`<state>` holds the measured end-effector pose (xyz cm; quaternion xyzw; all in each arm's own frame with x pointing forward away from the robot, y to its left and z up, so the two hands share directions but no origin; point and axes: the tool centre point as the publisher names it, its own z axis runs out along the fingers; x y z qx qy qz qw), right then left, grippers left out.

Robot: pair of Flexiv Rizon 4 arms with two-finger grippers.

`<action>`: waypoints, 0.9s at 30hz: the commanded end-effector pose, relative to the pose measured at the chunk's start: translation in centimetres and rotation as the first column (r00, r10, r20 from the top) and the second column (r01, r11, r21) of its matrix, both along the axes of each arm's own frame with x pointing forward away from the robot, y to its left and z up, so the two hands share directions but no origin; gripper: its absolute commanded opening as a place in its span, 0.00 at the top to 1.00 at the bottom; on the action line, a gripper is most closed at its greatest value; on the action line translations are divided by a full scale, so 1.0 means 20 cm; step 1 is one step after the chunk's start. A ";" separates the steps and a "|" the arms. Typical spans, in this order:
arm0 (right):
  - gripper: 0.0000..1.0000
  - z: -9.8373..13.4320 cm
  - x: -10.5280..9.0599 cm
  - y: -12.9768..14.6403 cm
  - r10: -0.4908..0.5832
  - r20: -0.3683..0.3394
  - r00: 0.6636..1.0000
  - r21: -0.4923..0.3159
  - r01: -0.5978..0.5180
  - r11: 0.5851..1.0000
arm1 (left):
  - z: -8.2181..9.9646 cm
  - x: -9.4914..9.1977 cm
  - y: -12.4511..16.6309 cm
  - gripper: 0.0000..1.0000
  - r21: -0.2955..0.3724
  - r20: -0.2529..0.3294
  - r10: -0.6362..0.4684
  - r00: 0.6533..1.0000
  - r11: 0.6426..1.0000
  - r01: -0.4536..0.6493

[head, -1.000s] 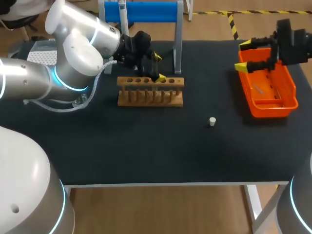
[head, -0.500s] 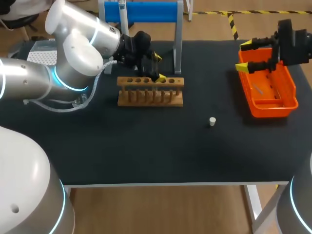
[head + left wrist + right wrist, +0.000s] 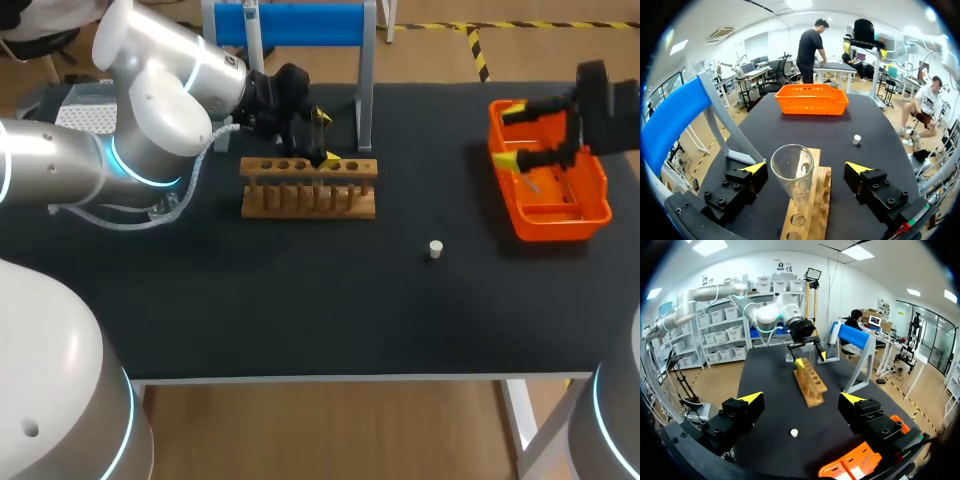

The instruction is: Invert the test tube, pick up the pipette, mount the tip to pipette, aspirate from beaker and dispense into the tube, eject the tip, return the pipette, and cap with the stopper.

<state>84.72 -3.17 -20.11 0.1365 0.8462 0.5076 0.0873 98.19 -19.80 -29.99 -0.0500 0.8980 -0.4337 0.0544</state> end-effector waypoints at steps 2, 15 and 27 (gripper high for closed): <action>0.00 -0.05 -0.17 -0.04 -0.070 0.016 0.997 -0.034 0.071 0.997 | 0.00 0.01 0.00 0.00 0.005 -0.004 -0.002 1.000 1.000 0.002; 0.00 -0.28 -0.25 -0.02 -0.146 0.012 0.989 -0.107 0.146 0.983 | 0.00 0.01 0.00 0.00 0.005 -0.004 -0.002 1.000 1.000 0.002; 0.00 -0.56 -0.25 0.04 -0.154 -0.017 0.988 -0.132 0.151 0.980 | 0.00 0.01 0.00 0.00 0.005 -0.004 -0.002 1.000 1.000 0.002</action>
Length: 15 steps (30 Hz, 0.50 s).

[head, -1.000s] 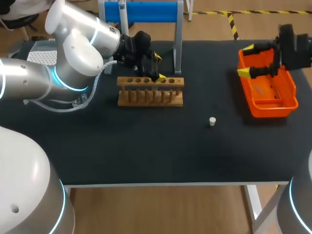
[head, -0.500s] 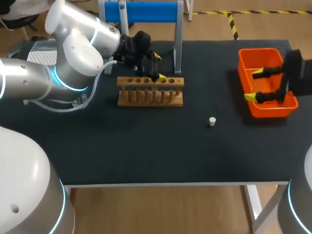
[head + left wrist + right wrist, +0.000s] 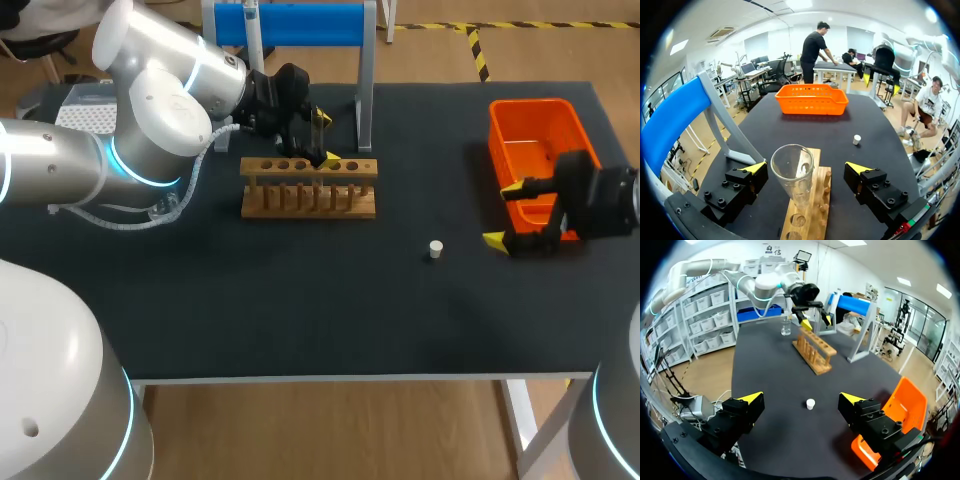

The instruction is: Invert the test tube, pick up the pipette, mount the tip to pipette, aspirate from beaker and dispense into the tube, eject the tip, return the pipette, and cap with the stopper.

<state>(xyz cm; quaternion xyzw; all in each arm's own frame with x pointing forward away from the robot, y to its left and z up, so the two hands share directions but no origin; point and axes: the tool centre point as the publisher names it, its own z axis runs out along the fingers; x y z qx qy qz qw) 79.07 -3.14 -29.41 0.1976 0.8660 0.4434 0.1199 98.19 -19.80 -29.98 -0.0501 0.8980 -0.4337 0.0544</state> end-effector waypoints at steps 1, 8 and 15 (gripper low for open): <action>0.00 -0.12 0.04 0.05 -0.015 0.000 1.000 -0.010 0.015 1.000 | 0.00 0.01 0.00 0.00 0.005 -0.004 -0.002 1.000 1.000 0.002; 0.00 -0.25 0.04 0.08 -0.063 -0.036 0.997 -0.044 0.061 0.997 | 0.00 0.01 0.00 0.00 0.005 -0.004 -0.002 1.000 1.000 0.002; 0.00 -0.33 0.04 0.12 -0.078 -0.059 0.995 -0.052 0.075 0.996 | 0.00 0.01 0.00 0.00 0.005 -0.004 -0.002 1.000 1.000 0.002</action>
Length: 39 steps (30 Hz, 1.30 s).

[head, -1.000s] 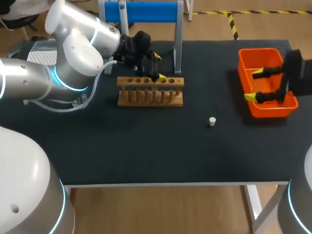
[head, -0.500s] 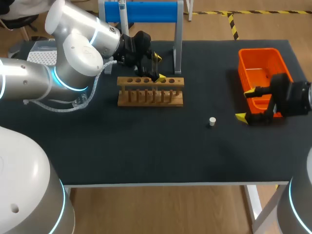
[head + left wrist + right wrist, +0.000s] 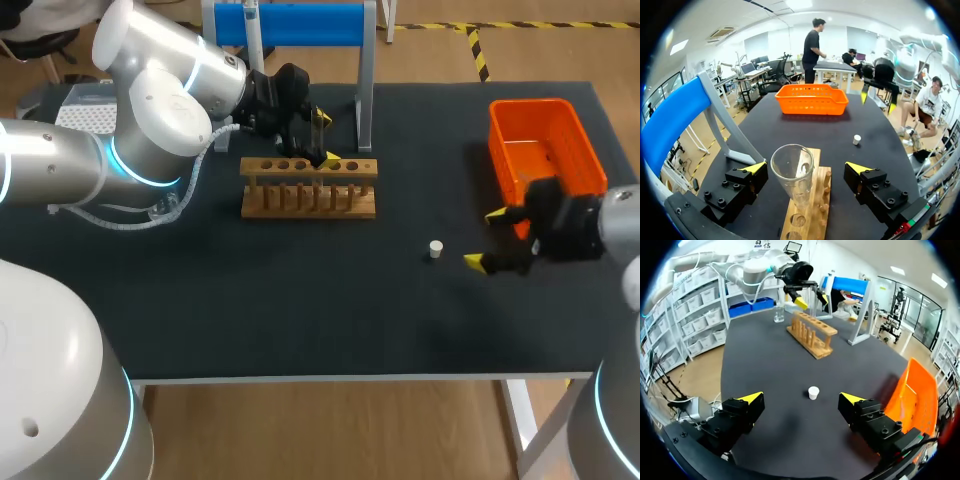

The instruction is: Invert the test tube, pick up the pipette, mount the tip to pipette, aspirate from beaker and dispense into the tube, eject the tip, return the pipette, and cap with the stopper.

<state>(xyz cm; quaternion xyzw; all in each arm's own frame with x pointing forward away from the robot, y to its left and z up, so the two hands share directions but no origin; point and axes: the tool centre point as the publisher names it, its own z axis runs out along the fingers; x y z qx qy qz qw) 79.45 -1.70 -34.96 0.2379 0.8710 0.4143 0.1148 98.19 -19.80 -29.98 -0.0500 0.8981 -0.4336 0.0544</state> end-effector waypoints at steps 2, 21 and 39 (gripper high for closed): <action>0.00 -0.08 0.01 0.05 -0.004 -0.010 1.000 -0.012 0.004 1.000 | 0.00 0.01 0.00 0.00 0.005 -0.004 -0.002 1.000 1.000 0.002; 0.25 -0.19 0.08 0.12 -0.006 -0.045 0.999 -0.032 0.005 0.999 | 0.00 0.01 0.00 0.00 0.005 -0.004 -0.002 1.000 1.000 0.002; 0.32 -0.32 0.14 0.17 -0.024 -0.085 0.996 -0.053 0.019 0.998 | 0.00 0.01 0.00 0.00 0.005 -0.004 -0.002 1.000 1.000 0.002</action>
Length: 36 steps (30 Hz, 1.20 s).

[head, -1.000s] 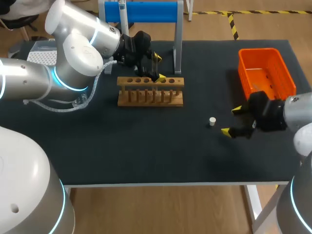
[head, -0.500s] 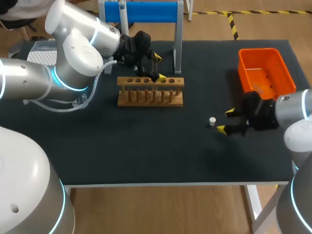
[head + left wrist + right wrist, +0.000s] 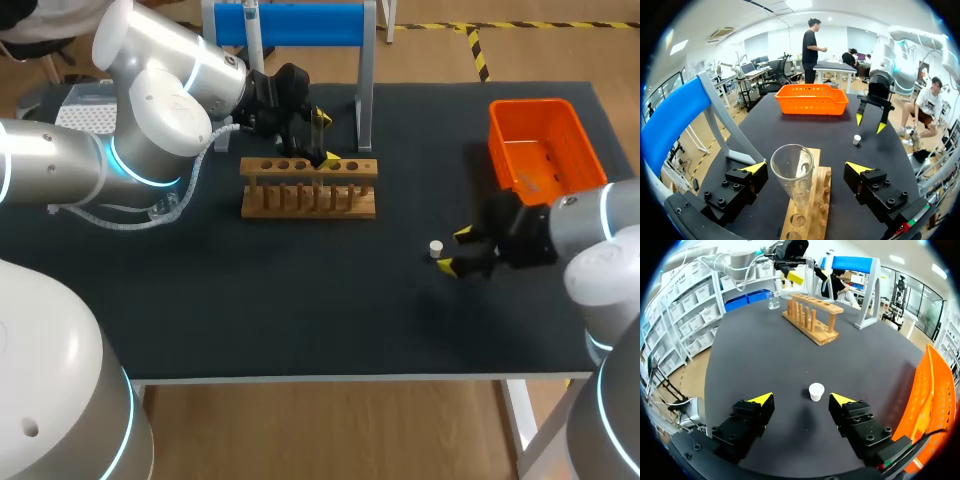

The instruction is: Invert the test tube, pick up the pipette, mount the tip to pipette, aspirate from beaker and dispense into the tube, eject the tip, return the pipette, and cap with the stopper.

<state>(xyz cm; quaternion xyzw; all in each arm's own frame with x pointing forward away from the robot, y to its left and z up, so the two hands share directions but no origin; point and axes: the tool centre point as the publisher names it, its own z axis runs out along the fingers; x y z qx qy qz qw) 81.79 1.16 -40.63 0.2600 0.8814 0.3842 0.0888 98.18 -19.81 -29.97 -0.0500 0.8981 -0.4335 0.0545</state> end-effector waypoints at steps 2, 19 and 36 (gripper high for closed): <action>0.34 -0.05 0.03 0.03 -0.003 -0.007 1.000 -0.009 0.003 1.000 | 0.00 0.01 0.00 0.00 0.005 -0.004 -0.002 1.000 1.000 0.002; 0.46 -0.08 0.09 0.06 -0.042 0.028 0.999 -0.013 0.042 0.999 | 0.00 0.01 0.00 0.00 0.005 -0.004 -0.002 1.000 1.000 0.002; 0.50 -0.11 0.12 0.06 -0.044 0.042 0.998 -0.032 0.046 0.998 | 0.00 0.01 0.00 0.00 0.005 -0.004 -0.002 1.000 1.000 0.002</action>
